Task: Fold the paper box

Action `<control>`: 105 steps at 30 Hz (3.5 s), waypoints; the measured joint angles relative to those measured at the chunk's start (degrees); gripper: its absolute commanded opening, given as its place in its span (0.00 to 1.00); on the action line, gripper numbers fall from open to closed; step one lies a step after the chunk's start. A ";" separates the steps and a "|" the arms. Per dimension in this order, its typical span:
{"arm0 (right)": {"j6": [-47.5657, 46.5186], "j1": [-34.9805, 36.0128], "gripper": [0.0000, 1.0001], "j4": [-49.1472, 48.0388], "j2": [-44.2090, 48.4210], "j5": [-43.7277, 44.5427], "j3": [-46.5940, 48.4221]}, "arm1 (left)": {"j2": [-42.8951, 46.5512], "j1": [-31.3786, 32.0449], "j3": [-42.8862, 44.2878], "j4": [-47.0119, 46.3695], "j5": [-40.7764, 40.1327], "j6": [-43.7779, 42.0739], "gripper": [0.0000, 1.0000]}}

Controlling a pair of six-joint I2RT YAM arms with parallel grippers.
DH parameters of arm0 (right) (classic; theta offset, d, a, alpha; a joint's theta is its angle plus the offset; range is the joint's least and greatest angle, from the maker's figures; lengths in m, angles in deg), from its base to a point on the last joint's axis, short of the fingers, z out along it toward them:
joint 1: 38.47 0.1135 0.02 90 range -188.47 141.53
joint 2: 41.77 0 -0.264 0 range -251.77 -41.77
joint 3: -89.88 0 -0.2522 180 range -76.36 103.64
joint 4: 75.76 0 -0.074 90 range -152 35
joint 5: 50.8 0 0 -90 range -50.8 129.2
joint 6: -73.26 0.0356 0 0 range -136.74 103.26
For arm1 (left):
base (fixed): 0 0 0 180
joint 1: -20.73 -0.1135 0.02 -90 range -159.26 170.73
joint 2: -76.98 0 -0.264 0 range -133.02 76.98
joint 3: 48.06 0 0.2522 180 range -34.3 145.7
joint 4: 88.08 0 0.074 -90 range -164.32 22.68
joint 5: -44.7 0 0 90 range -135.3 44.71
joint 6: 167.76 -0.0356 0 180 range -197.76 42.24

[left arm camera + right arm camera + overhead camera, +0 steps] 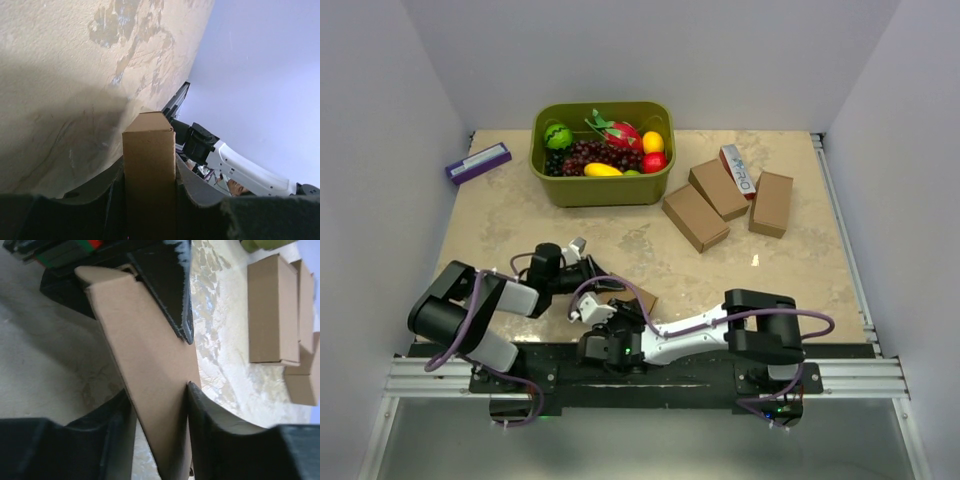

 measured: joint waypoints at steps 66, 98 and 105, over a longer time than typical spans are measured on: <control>-16.96 -31.63 0.88 10.01 22.60 -51.95 4.37 | 26.71 -6.32 22.01 47.21 -13.97 -67.23 0.97; 24.92 -25.92 0.40 14.32 32.57 -36.81 -9.33 | 16.24 8.61 28.70 52.54 -28.20 -76.54 0.61; 25.31 -25.92 0.36 13.88 31.69 -35.80 -9.33 | 14.05 8.66 28.81 52.83 -28.30 -76.67 0.53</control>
